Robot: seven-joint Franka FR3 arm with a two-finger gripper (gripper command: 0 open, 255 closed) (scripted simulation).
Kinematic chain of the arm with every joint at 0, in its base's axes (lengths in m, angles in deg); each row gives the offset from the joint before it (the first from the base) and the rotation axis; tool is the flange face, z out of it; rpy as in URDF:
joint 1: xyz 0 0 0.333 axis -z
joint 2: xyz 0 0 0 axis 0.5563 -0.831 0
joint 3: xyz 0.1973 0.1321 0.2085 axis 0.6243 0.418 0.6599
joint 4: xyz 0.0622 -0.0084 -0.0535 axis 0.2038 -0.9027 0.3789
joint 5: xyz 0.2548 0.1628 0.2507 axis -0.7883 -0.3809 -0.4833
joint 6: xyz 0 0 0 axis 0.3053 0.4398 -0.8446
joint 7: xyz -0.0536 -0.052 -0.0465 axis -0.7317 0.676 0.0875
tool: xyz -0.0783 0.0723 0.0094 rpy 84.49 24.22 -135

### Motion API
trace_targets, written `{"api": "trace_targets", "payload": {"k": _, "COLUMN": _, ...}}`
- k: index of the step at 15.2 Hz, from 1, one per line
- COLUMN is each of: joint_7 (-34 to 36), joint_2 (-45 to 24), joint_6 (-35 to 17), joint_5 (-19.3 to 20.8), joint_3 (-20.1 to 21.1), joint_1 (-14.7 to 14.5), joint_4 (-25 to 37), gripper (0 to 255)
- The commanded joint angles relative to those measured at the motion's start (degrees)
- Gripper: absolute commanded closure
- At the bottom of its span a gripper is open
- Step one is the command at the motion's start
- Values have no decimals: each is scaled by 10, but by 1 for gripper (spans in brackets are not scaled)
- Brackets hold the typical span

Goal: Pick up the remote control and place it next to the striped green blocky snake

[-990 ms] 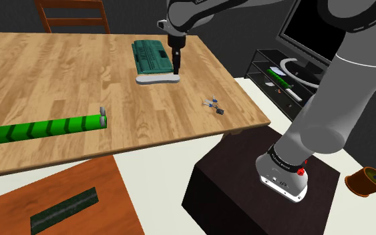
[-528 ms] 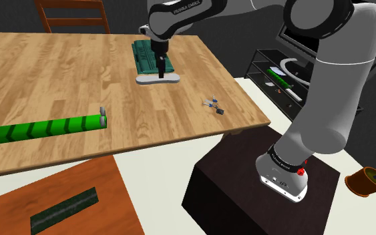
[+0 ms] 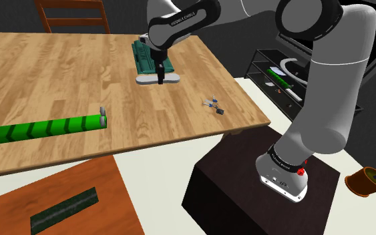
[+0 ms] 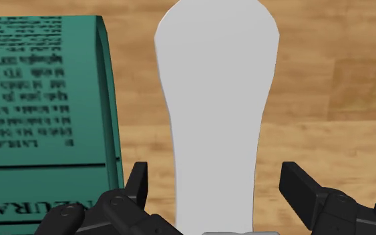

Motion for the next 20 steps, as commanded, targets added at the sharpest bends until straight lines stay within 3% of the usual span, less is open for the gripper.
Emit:
{"api": "trace_targets", "payload": {"k": 1, "joint_7": 0, "joint_2": -1, "joint_6": -3, "joint_5": 0, "joint_3": 0, "joint_1": 0, "joint_4": -2, "gripper": 0}}
{"api": "trace_targets", "payload": {"k": 6, "joint_7": 0, "joint_2": -1, "joint_6": -3, "joint_5": 0, "joint_3": 0, "joint_1": 0, "joint_4": -2, "gripper": 0}}
{"api": "trace_targets", "payload": {"k": 7, "joint_7": 0, "joint_2": -1, "joint_6": -3, "joint_5": 0, "joint_3": 0, "joint_1": 0, "joint_4": -2, "gripper": 255}}
{"api": "trace_targets", "payload": {"k": 16, "joint_7": 0, "joint_2": -1, "joint_6": -3, "joint_5": 0, "joint_3": 0, "joint_1": 0, "joint_4": -2, "gripper": 255}}
{"api": "trace_targets", "payload": {"k": 20, "joint_7": -1, "joint_2": 13, "joint_6": 22, "joint_5": 0, "joint_3": 0, "joint_1": 0, "joint_4": 10, "gripper": 255}}
